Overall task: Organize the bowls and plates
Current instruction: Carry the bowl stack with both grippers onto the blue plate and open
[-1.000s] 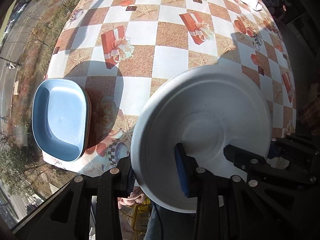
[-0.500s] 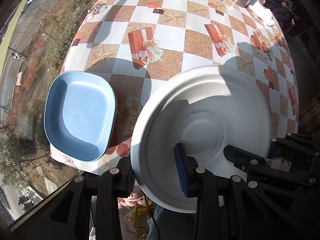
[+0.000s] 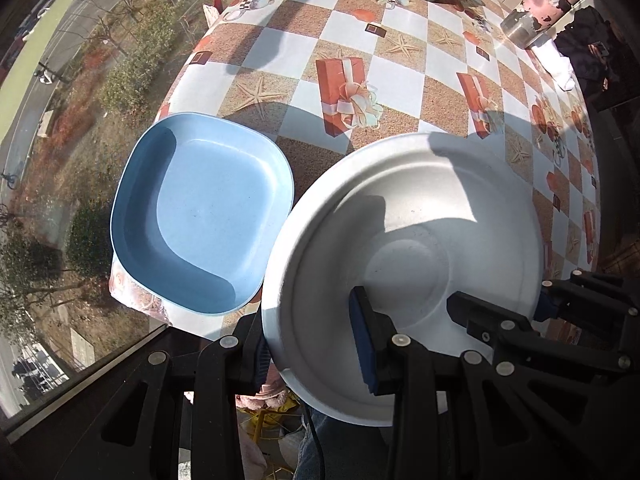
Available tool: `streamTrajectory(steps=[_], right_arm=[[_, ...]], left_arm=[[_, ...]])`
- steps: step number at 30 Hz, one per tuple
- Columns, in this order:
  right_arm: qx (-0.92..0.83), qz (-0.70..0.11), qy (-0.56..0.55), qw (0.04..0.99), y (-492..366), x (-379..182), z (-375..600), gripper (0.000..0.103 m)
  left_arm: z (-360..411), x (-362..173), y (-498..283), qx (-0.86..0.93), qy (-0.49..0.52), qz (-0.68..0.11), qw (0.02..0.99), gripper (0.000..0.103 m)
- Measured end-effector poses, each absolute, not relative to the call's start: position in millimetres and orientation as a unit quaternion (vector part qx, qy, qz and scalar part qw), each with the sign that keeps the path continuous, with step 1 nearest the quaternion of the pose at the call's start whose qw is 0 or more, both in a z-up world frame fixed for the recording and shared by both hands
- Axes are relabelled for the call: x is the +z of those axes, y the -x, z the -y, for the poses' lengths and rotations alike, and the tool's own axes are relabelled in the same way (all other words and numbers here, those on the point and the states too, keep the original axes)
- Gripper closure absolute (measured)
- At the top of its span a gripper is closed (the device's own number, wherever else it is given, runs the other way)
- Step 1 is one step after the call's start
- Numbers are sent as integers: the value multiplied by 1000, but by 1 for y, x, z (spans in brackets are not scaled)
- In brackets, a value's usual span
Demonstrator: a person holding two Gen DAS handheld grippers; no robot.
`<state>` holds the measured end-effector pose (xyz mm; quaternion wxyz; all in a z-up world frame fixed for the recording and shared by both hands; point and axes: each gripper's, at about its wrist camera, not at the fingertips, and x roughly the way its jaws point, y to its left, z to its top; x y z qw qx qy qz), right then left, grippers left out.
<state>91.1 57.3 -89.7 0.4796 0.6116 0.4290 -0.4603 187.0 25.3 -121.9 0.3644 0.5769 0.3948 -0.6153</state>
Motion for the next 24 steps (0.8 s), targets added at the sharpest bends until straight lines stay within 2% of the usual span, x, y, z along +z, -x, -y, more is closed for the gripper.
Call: streamTrajectory(steps=[24], right_arm=[[-399, -434, -617, 522, -187, -139, 29, 78]], left_arm=[[47, -147, -290, -546, -538, -440, 467, 66]])
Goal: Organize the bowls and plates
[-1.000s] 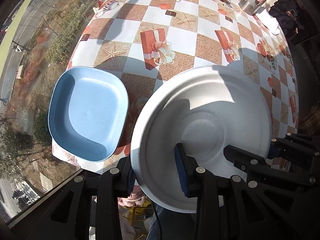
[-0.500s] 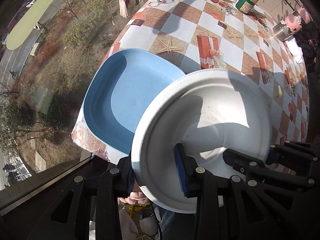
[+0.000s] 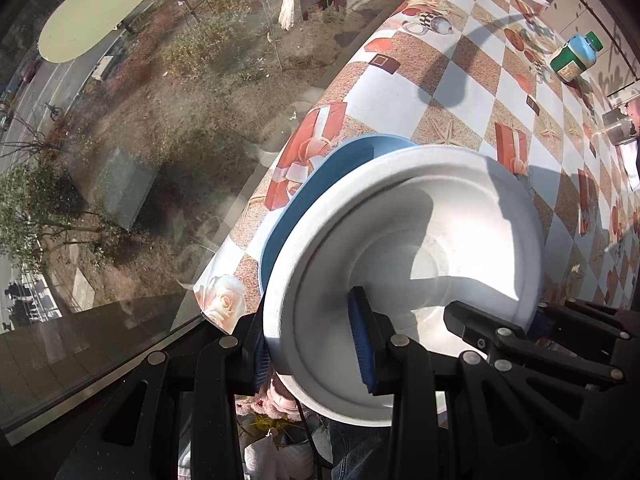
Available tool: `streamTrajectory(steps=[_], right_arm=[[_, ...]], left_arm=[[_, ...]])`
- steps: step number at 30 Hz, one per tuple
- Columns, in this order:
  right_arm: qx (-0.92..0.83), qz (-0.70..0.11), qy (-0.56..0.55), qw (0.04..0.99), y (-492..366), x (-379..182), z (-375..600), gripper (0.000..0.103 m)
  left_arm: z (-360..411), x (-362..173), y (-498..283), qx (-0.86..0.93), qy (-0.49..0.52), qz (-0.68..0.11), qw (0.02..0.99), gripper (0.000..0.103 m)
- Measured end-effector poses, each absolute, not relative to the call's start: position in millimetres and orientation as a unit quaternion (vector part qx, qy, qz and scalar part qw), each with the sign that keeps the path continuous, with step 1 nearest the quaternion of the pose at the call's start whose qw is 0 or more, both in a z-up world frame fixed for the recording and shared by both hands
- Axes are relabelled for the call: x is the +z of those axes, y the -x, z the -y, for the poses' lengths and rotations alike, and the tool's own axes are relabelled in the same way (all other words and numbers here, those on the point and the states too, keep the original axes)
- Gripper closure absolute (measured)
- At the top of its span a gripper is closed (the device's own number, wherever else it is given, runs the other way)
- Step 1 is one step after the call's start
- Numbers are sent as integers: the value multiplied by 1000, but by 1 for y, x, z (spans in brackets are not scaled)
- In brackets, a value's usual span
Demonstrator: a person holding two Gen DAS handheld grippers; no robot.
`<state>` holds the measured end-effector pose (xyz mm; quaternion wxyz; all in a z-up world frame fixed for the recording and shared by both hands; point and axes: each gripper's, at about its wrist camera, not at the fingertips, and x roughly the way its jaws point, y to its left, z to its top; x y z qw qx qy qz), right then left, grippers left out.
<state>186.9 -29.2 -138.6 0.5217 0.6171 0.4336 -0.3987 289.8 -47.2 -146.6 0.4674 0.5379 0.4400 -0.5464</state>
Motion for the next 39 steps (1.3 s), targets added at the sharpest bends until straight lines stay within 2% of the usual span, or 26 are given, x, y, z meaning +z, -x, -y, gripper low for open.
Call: streamTrajectory(steps=[6, 8, 10, 11, 13, 14, 15, 16, 17, 18, 20, 29, 39], right_arm=[[-402, -439, -605, 530, -195, -148, 34, 78], [-410, -453, -588, 530, -198, -147, 35, 78], [-414, -468, -570, 533, -205, -142, 33, 78], [-416, -474, -565, 533, -205, -141, 32, 74], [-424, -479, -557, 530, -200, -139, 31, 66], [-427, -477, -557, 529, -199, -137, 29, 54], [-436, -481, -552, 523, -196, -137, 31, 46], [-446, -484, -546, 518, -192, -136, 30, 29], [-454, -482, -543, 517, -189, -134, 29, 18], [-457, -475, -544, 519, -185, -130, 27, 15], [-455, -463, -552, 523, -179, -125, 21, 1], [-479, -471, -529, 519, -174, -102, -15, 1], [-492, -451, -551, 502, -167, -85, -30, 1]], left_arm=[[57, -153, -295, -548, -531, -436, 478, 61], [54, -150, -293, -550, -534, -419, 487, 54], [51, -147, -296, -548, -534, -407, 499, 43], [50, -147, -298, -544, -533, -406, 505, 40], [47, -146, -304, -534, -531, -410, 514, 31], [47, -145, -309, -531, -527, -415, 517, 28], [45, -144, -312, -531, -522, -419, 519, 20], [41, -141, -315, -534, -515, -421, 522, 16], [37, -139, -316, -536, -510, -421, 525, 16], [33, -138, -316, -537, -509, -420, 526, 14], [25, -137, -312, -537, -517, -422, 516, 1], [-7, -118, -286, -571, -539, -385, 486, 0], [-22, -104, -272, -583, -561, -349, 474, 0]])
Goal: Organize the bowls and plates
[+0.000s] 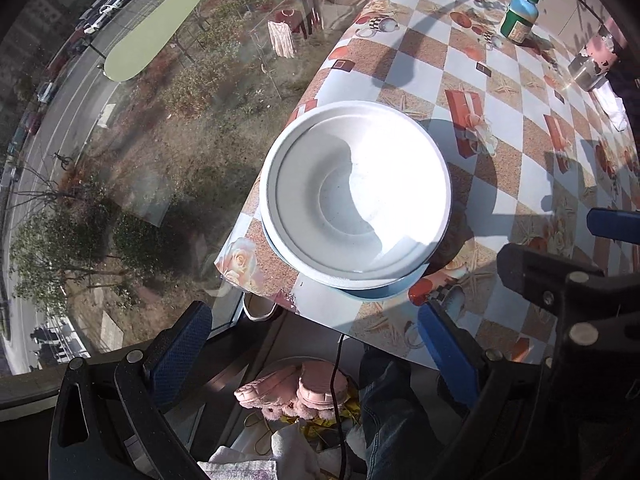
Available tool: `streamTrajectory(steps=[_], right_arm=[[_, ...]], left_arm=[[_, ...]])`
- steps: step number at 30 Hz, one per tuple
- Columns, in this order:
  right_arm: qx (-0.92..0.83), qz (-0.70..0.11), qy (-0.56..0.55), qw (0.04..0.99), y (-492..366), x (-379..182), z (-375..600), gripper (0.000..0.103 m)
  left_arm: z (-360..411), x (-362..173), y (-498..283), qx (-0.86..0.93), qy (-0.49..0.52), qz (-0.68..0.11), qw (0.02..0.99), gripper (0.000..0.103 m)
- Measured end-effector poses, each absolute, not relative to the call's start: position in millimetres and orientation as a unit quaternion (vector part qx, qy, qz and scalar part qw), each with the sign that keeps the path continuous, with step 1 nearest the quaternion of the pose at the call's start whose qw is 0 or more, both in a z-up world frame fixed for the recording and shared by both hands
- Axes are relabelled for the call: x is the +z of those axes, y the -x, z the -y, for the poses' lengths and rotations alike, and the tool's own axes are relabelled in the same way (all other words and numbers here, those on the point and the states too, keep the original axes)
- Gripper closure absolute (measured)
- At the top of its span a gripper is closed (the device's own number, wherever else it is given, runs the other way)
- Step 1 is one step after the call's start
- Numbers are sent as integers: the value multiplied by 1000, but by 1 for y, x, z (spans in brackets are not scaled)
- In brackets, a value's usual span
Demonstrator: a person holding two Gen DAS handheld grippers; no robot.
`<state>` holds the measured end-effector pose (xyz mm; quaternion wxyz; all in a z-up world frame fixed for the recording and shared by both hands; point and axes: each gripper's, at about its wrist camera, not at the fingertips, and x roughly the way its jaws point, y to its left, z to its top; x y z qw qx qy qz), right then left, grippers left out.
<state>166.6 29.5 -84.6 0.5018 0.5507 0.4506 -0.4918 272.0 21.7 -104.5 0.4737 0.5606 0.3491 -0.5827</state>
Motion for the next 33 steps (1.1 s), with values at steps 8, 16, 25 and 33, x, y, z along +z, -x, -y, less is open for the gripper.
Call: streamTrajectory(steps=[8, 16, 25, 33], right_arm=[[-494, -449, -533, 519, -174, -72, -29, 1], [-493, -452, -525, 525, -176, -68, -30, 1], [-492, -452, -525, 526, -177, -66, -29, 1], [-494, -450, -528, 524, -178, -68, -28, 1]], left_arm=[[-22, -95, -271, -582, -558, -338, 485, 0], [-20, -90, -273, -579, -554, -336, 494, 0], [-20, -90, -273, -578, -556, -336, 494, 0], [-15, -92, -276, -578, -560, -333, 491, 0]])
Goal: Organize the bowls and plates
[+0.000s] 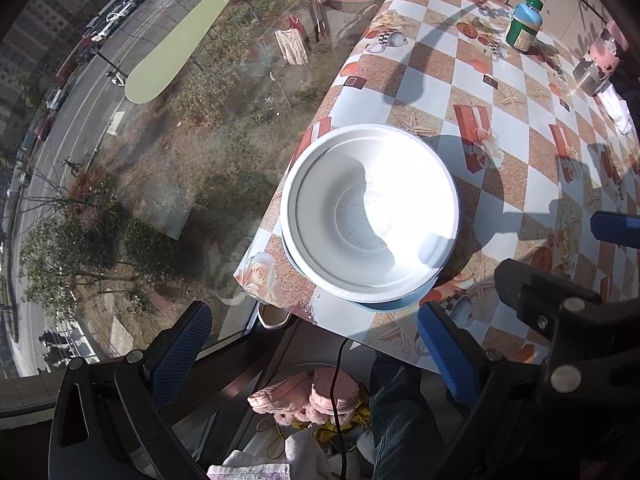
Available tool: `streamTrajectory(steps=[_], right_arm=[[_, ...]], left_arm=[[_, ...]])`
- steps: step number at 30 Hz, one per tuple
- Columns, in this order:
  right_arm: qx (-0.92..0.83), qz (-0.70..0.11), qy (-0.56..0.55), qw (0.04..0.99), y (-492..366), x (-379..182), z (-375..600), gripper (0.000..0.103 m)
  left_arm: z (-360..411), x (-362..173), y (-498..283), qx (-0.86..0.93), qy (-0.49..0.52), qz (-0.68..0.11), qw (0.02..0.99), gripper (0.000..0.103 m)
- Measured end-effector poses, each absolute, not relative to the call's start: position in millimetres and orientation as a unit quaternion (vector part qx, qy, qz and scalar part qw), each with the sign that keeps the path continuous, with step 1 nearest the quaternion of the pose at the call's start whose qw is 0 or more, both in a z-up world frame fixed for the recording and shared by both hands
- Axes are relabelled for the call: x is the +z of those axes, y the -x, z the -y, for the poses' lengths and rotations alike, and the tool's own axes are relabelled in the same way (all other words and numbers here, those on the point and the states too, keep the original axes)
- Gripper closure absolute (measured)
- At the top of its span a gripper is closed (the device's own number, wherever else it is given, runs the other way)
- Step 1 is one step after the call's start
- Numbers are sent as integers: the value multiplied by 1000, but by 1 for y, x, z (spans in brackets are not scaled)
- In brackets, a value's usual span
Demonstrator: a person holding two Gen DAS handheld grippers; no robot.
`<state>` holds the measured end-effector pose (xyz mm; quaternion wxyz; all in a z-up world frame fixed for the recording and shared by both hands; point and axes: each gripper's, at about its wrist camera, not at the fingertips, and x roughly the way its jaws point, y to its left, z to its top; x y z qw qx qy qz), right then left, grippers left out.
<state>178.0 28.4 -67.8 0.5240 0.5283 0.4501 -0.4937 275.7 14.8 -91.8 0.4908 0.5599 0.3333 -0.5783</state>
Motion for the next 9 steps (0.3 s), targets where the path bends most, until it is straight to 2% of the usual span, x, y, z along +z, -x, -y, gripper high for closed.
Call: streamTrajectory(steps=[9], right_arm=[[-503, -436, -533, 523, -176, -66, -23, 1]], left_arm=[[-5, -89, -279, -587, -546, -341, 490, 0]])
